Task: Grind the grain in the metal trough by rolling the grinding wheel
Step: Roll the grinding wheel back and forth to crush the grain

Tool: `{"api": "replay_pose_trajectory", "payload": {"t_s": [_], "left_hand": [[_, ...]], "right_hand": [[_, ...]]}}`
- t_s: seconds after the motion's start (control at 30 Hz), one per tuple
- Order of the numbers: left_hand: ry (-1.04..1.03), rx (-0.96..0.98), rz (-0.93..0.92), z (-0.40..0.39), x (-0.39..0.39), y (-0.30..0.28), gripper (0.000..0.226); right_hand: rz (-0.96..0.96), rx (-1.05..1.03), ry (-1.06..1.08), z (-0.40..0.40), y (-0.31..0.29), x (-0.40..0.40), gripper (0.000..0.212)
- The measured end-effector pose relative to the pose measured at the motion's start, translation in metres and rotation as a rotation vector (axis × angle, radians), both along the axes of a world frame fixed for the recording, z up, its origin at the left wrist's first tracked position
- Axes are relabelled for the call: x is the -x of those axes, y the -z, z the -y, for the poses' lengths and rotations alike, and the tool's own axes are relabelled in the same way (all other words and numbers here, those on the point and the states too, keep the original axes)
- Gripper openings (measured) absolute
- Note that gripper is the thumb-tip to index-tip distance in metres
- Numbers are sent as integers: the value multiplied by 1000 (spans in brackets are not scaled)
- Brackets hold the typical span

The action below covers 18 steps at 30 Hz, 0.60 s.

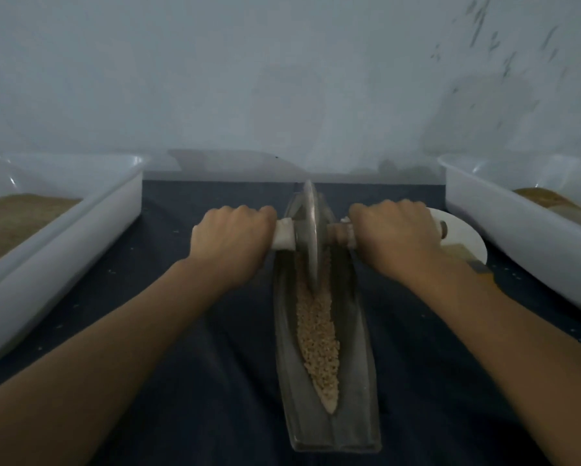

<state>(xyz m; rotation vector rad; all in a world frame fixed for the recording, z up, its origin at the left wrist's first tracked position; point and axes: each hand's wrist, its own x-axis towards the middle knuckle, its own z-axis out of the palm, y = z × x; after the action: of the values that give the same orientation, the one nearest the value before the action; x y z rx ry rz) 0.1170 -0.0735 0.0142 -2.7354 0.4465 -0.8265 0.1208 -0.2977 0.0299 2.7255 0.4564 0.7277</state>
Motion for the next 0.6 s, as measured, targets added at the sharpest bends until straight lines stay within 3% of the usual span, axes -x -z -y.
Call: {"api": "replay_pose_trajectory", "payload": {"t_s": [0.17,0.3,0.4,0.5,0.6], "left_hand": [[19,6,-84,0,12,-7,26],[166,-88,-18,-9,68,-7,50],[170,-63,-46,-11,83,-11,60],[115,-69,-43,-6,66,-9,57],[37,-53,46,0,30,0,39]], "right_hand": [[-70,12,-29,2,-6,15,13],[-34,47,-127,17,2,73,43],[-14,32,-137,21,3,86,43],[-35,34,-49,13,7,61,35],[19,-8,-26,7,9,24,33]]}}
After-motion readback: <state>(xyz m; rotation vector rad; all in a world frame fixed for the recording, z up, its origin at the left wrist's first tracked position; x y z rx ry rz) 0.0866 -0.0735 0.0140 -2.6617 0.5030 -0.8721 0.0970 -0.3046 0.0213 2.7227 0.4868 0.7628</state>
